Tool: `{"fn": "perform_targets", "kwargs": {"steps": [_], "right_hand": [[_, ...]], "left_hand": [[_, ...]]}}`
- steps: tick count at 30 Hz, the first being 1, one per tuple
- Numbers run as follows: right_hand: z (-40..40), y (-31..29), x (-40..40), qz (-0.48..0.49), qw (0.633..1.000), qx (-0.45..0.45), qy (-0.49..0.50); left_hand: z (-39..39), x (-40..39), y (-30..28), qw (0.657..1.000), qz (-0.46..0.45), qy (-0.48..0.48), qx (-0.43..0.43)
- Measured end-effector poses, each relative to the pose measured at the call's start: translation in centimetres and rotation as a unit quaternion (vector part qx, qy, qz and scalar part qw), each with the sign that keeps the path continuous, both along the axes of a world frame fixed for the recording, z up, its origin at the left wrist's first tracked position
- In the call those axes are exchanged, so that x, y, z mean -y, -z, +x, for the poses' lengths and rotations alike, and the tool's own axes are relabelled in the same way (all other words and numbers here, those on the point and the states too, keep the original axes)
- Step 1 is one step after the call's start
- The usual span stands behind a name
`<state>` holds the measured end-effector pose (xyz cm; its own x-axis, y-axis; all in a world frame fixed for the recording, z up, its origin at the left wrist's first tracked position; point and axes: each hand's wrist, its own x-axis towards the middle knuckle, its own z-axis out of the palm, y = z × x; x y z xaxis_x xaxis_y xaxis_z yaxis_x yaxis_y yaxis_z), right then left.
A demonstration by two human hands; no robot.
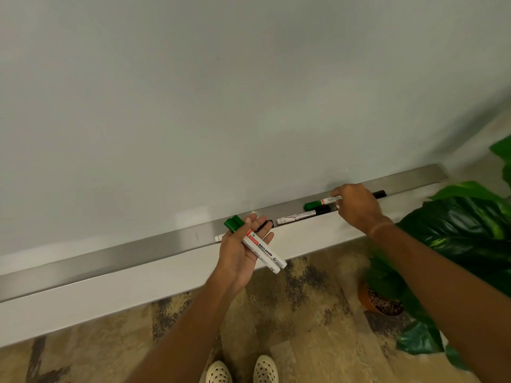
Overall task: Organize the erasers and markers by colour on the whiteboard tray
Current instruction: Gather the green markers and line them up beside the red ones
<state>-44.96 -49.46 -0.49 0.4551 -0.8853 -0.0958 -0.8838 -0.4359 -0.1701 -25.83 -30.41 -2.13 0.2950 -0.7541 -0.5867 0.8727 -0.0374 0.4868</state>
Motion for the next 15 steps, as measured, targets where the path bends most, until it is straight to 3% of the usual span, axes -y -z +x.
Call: {"fn": "perform_targets", "kwargs": {"steps": [15], "right_hand": [[1.1,1.6,0.8,-0.089,0.990,-0.084,-0.074]], "left_hand": [[0.2,0.4,-0.4,1.000,0.011,-0.002,0.007]]}}
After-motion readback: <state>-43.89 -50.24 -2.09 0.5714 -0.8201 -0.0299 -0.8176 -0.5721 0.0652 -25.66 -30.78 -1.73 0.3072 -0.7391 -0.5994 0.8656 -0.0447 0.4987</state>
